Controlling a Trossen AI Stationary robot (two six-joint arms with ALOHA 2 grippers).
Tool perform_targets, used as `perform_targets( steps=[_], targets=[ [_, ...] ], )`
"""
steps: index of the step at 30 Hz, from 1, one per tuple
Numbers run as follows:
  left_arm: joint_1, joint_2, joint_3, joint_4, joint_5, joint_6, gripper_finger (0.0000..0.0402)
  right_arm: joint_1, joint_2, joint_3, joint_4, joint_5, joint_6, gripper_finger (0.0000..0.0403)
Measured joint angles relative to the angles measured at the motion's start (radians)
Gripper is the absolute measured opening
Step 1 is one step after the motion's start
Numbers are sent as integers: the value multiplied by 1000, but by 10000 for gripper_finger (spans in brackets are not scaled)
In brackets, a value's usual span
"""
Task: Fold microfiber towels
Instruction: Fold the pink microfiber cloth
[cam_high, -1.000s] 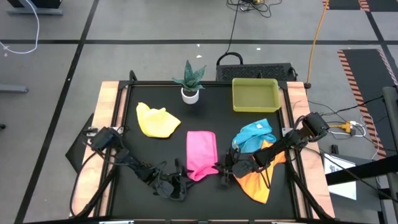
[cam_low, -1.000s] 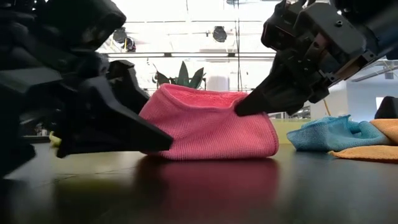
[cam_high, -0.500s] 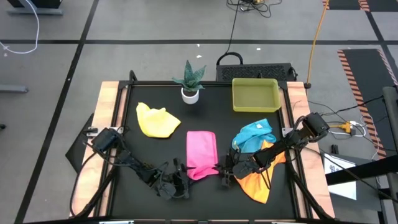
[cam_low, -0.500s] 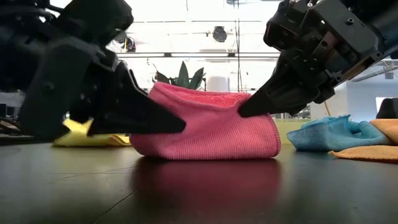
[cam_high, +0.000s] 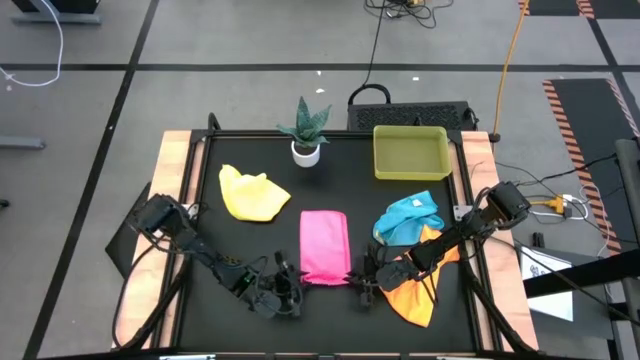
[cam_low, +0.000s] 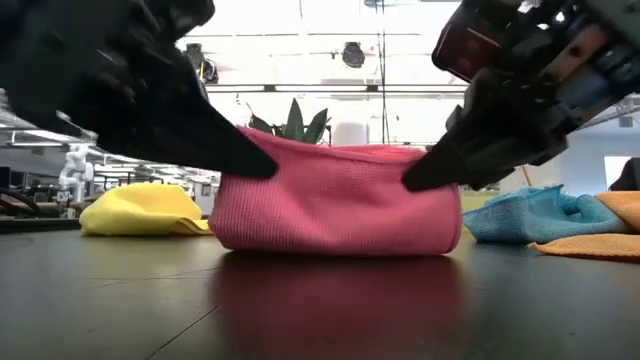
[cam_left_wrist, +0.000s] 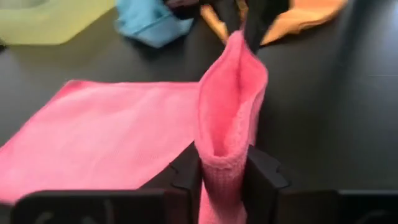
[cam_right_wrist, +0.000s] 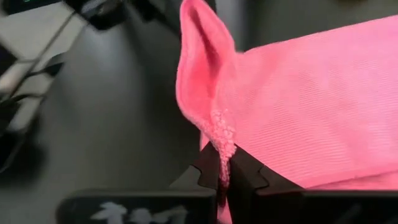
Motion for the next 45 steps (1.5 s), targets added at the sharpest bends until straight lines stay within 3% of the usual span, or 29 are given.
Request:
perform_targets(
  steps=[5, 9, 15, 18, 22, 29, 38, 45],
  targets=[
    [1, -37, 0, -3, 175, 58, 11, 9, 0, 0, 13, -145, -50, 4],
    [8, -57, 0, -7, 308, 87, 11, 34, 0, 0, 84, -251, -113, 1],
    [12, -116, 0, -18, 300, 118, 6, 54, -1, 1, 230, -300, -178, 1],
    [26, -173, 0, -27, 259, 148, 8, 55, -20, 1, 188, -229, -163, 1],
    [71, -217, 0, -79, 241, 172, 5, 59, -87, 0, 11, -56, -87, 1],
    [173, -193, 0, -142, 258, 173, 5, 61, -206, 1, -271, 143, 52, 0],
    [309, -86, -1, -104, 225, 162, 19, -17, -188, 0, -382, 225, 147, 0],
    [353, -59, -1, -115, 244, 159, 5, -63, -138, -4, -396, 234, 179, 0]
  ],
)
